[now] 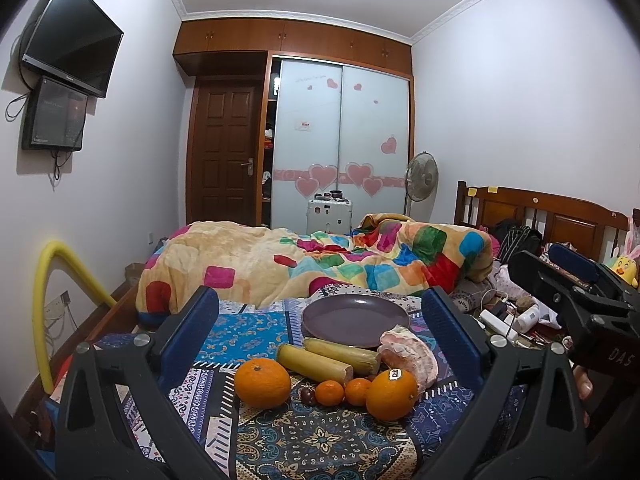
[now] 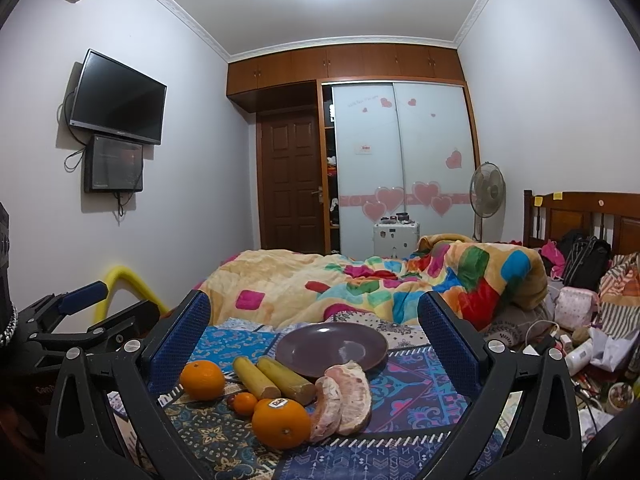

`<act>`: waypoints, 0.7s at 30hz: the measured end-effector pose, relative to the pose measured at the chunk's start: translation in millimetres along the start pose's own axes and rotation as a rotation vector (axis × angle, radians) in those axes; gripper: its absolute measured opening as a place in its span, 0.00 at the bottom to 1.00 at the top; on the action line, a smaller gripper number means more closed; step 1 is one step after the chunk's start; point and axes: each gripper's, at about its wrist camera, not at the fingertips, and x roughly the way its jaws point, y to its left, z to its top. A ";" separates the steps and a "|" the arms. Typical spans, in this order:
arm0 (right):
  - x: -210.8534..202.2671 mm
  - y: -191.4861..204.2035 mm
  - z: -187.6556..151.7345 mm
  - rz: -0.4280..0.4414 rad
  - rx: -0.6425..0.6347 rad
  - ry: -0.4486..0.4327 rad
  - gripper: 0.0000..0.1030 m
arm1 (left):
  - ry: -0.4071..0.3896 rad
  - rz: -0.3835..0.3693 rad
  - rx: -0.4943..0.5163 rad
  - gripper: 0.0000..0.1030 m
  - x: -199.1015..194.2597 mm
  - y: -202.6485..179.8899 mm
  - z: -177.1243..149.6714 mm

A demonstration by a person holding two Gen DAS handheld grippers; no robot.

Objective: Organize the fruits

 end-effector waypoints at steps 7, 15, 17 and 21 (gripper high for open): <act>-0.8 0.0 -0.1 0.000 0.003 0.001 1.00 | 0.003 -0.004 0.001 1.00 0.6 -1.1 -0.8; -1.1 -0.4 0.9 -0.001 0.002 0.000 1.00 | 0.002 -0.006 0.004 1.00 1.0 -1.8 -0.8; -1.7 -1.5 0.9 0.001 0.003 0.000 1.00 | 0.001 -0.005 0.004 1.00 1.4 -1.5 -1.1; -1.6 -3.9 1.2 0.005 0.005 0.001 1.00 | 0.002 -0.006 0.004 1.00 1.3 -1.2 -0.3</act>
